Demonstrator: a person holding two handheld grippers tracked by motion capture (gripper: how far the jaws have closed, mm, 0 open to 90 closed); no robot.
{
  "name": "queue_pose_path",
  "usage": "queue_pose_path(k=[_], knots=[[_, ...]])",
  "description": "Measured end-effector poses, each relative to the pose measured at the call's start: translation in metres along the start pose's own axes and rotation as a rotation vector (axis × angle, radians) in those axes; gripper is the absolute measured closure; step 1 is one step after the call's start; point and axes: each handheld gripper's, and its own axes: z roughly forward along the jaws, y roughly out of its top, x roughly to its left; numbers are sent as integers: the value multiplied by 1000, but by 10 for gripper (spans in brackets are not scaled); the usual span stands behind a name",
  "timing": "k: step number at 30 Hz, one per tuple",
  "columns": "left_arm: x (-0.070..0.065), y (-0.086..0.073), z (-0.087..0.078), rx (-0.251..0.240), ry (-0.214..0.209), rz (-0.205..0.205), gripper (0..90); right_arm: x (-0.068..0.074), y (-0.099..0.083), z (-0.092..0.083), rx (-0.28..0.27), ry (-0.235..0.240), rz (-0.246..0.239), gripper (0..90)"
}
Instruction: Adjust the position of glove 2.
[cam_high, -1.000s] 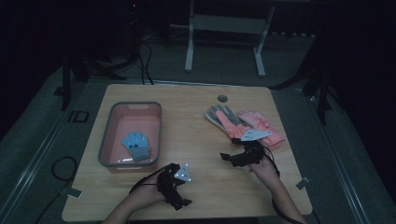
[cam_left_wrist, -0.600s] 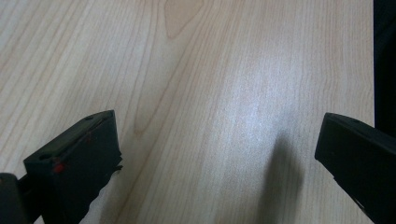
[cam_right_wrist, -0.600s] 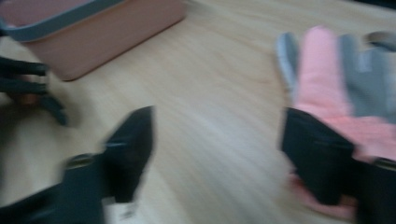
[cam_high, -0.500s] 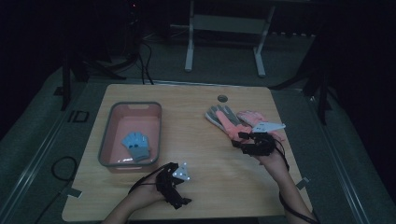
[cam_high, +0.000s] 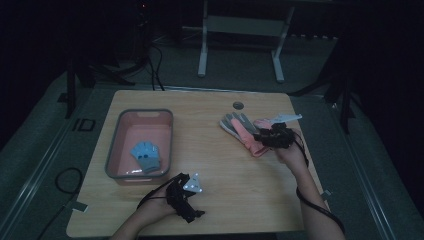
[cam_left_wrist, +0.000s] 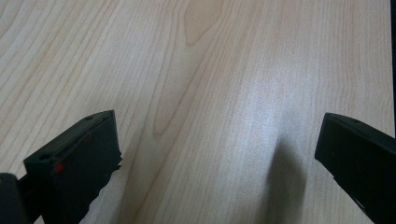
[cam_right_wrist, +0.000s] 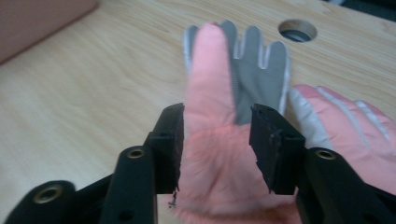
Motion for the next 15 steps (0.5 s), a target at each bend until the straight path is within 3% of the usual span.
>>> queue_pose_path(k=[4, 9, 13, 15], knots=[[0, -1, 0, -6, 0, -2, 2, -13, 11, 14, 45, -8, 10, 616], [0, -2, -1, -8, 0, -2, 2, -23, 23, 34, 87, -32, -25, 597], [0, -2, -1, -7, 1, 2, 2, -28, 25, 46, 106, -34, -15, 594], [-1, -2, -1, -6, -3, 2, 2, -31, 22, 62, 142, -30, -22, 610]])
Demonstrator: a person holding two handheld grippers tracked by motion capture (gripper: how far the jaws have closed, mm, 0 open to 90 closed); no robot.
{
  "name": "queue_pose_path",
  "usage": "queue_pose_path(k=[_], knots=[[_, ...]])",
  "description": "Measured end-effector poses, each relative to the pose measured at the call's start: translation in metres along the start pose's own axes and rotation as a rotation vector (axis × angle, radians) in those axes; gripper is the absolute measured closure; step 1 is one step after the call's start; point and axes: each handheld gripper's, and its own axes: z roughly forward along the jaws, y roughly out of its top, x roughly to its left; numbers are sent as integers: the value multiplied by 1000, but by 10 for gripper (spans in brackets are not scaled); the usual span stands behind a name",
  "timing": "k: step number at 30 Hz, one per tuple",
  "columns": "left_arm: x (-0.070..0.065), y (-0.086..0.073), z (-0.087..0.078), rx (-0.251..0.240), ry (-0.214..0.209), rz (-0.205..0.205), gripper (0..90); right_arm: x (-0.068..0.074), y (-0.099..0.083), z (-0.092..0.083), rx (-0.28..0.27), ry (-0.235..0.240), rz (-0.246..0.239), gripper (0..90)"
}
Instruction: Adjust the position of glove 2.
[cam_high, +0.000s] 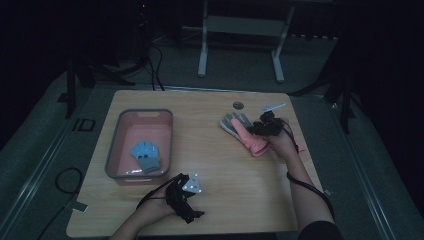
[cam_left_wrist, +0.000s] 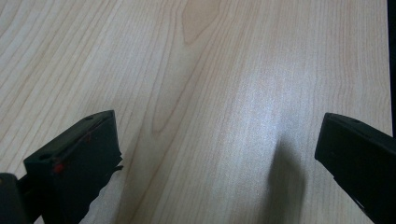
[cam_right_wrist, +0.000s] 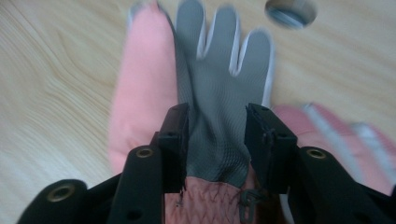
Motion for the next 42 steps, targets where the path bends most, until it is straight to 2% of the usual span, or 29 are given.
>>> queue_pose_path(k=[4, 5, 6, 11, 12, 13, 15, 16, 18, 19, 20, 21, 22, 25, 27, 30, 32, 36, 38, 40, 42], knots=[[1, 0, 0, -4, 2, -3, 2, -1, -6, 12, 22, 11, -13, 631], [1, -1, 0, -1, 4, -2, 2, -3, -8, 14, 17, 21, 22, 655], [1, -1, 0, -1, 4, -2, 2, -3, -8, 14, 17, 21, 22, 655], [1, 0, 0, 4, 4, 7, 2, 3, -8, 15, 29, -6, 5, 818], [1, -1, 0, 1, 1, 6, 2, 3, -8, 15, 29, -6, 5, 818], [1, -1, 0, -7, 0, 0, 2, 9, -7, 15, 35, -27, 18, 850], [1, -1, 0, -14, -2, -3, 2, 11, -6, 15, 30, -33, 36, 863], [1, -1, -1, -17, -5, -6, 2, 13, -6, 13, 22, -32, 61, 871], [1, -1, -1, -19, -7, -6, 2, 25, -3, 3, -3, -43, 117, 879], [1, -1, -1, -17, -6, -2, 2, 25, -3, 3, -3, -43, 117, 879], [0, -1, 0, -17, -4, 0, 2, 37, -3, -7, -45, -47, 164, 881], [0, -1, 0, -17, -4, 0, 2, 37, -3, -7, -45, -47, 164, 881], [1, 0, -1, -17, -1, 0, 2, 43, -3, -13, -60, -46, 187, 882], [2, -1, -3, -40, -4, -13, 2, 63, -4, -31, -121, -21, 268, 884], [2, -1, -3, -41, -2, -12, 2, 77, -4, -42, -149, -55, 301, 883], [2, -2, -2, -35, -1, -9, 2, 93, -6, -52, -164, -105, 325, 884], [1, -2, -2, -29, 1, -6, 2, 103, -9, -58, -170, -114, 348, 883], [1, -1, 0, -13, 1, -1, 2, 121, -17, -61, -169, -140, 374, 883], [1, -1, -1, -14, -1, -3, 2, 127, -22, -58, -171, -138, 404, 883], [1, -1, -1, -16, -2, -1, 2, 130, -24, -56, -165, -151, 408, 883], [0, -1, -1, -8, -1, 4, 2, 139, -33, -51, -174, -153, 446, 883]])
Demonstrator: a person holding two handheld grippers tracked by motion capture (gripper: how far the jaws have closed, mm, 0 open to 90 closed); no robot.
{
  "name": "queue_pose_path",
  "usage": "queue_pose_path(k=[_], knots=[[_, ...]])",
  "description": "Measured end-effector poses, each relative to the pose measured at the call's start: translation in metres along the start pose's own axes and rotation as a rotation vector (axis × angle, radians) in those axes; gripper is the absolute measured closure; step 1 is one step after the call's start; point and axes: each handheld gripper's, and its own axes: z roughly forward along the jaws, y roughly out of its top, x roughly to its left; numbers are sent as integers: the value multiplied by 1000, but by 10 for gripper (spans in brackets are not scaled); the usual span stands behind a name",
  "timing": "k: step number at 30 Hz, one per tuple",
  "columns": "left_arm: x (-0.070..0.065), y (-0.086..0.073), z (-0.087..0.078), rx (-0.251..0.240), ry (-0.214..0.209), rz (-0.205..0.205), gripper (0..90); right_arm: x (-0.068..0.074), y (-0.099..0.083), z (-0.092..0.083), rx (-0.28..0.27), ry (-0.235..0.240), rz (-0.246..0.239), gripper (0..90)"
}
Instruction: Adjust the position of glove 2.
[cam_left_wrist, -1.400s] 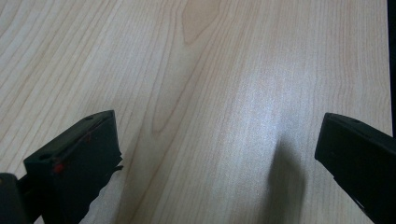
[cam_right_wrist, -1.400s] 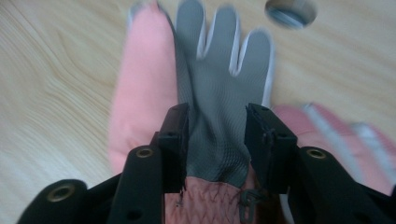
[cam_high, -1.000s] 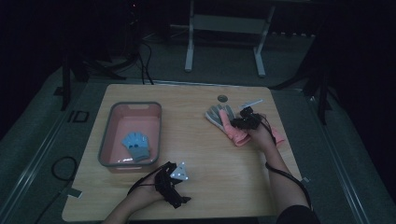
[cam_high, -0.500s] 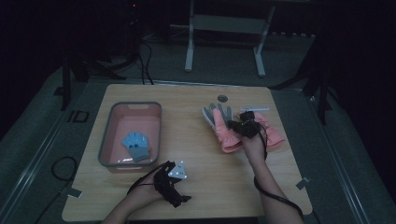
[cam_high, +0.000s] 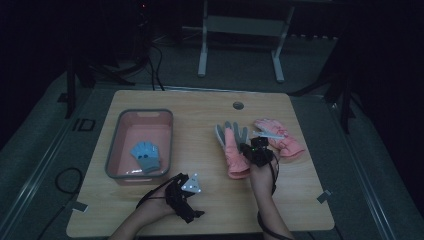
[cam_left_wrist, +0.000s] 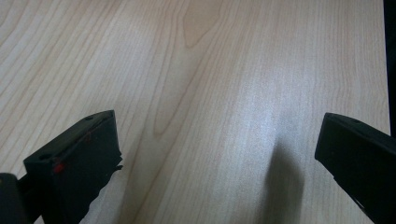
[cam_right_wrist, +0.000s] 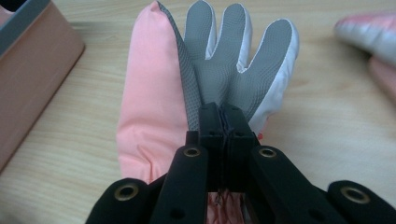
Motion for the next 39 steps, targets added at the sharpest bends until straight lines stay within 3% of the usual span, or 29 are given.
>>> queue_pose_path(k=[2, 4, 6, 12, 16, 20, 21, 24, 26, 31, 34, 39], knots=[[-1, 0, 0, -3, -2, -1, 2, 5, -8, 0, -10, -28, -14, 882], [-1, 0, 1, -1, 2, 3, 2, 7, -14, 2, -6, -29, 2, 882], [-1, 0, 0, 3, 3, 7, 2, 8, -21, 4, -8, -60, 2, 882], [-2, 0, 2, 11, 6, 8, 2, 7, -37, 18, 25, -103, 7, 856], [-1, 0, 0, 1, 0, 13, 2, 5, -34, 16, 24, -93, 7, 782], [-1, -1, 1, 2, 0, 12, 2, 0, -26, 4, 4, -82, -29, 711], [-1, -1, 1, 1, 0, 11, 2, -4, -22, 0, -16, -61, -46, 692], [-1, -1, 1, 6, 2, 8, 2, -19, -13, -11, -49, -59, -76, 677], [-1, -1, 0, 2, 4, 10, 2, -35, -5, -17, -64, -79, -111, 676], [0, 0, -1, -21, -8, -4, 2, -75, 8, -28, -103, -29, -173, 674], [-1, 0, 0, -12, -3, -2, 2, -94, 8, -26, -91, 4, -170, 672], [-2, 0, 1, -5, -5, 4, 2, -122, 13, -26, -75, 9, -213, 648]])
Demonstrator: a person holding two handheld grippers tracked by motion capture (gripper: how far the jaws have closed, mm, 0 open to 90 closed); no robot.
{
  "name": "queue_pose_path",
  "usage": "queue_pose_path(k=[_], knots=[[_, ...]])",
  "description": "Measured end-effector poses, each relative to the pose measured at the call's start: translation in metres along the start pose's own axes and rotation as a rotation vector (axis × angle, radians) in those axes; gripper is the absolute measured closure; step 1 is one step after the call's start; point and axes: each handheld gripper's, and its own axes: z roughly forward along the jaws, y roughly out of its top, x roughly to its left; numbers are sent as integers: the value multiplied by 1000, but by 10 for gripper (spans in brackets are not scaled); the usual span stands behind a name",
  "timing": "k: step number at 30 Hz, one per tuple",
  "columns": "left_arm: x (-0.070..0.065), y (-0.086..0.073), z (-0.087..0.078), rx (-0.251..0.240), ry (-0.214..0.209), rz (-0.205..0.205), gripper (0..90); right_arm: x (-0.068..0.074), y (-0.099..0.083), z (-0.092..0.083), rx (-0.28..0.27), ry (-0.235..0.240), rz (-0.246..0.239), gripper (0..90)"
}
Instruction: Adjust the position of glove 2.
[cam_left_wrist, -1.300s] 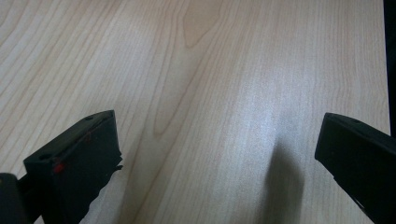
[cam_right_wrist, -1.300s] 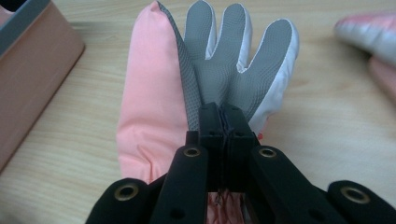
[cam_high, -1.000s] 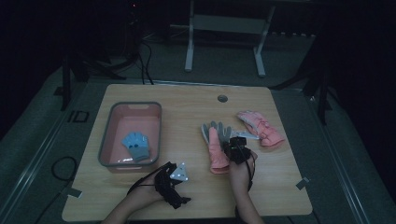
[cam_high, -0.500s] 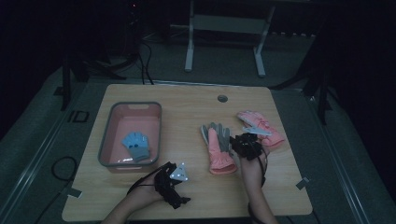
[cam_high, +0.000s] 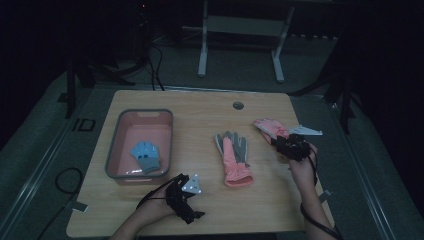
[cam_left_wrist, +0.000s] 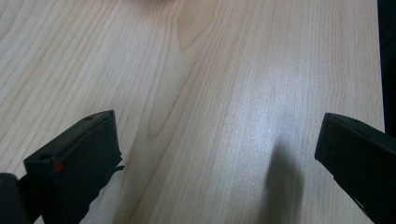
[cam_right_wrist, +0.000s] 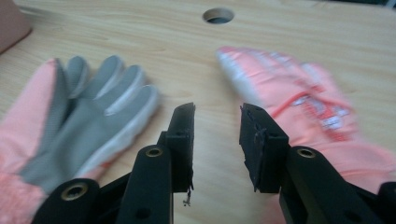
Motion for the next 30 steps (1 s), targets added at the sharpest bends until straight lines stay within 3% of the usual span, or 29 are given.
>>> queue_pose_path(k=[2, 3, 5, 12, 23, 30], knots=[[0, 0, 0, 5, -2, 0, 2, -5, 1, 0, 0, 4, -3, 638], [0, 0, 0, 4, -3, -1, 2, -19, 5, 0, -3, -19, -13, 636], [0, 0, 0, 5, -4, 0, 2, -31, 9, 1, -4, -4, -33, 594], [1, -1, -1, -1, 0, 0, 2, -61, 13, 17, 54, -7, -42, 563], [1, -1, 0, 2, -2, 5, 2, -78, 5, 47, 132, 31, -24, 519], [1, -1, 0, 4, -2, 6, 2, -81, -4, 54, 142, 61, -21, 681]])
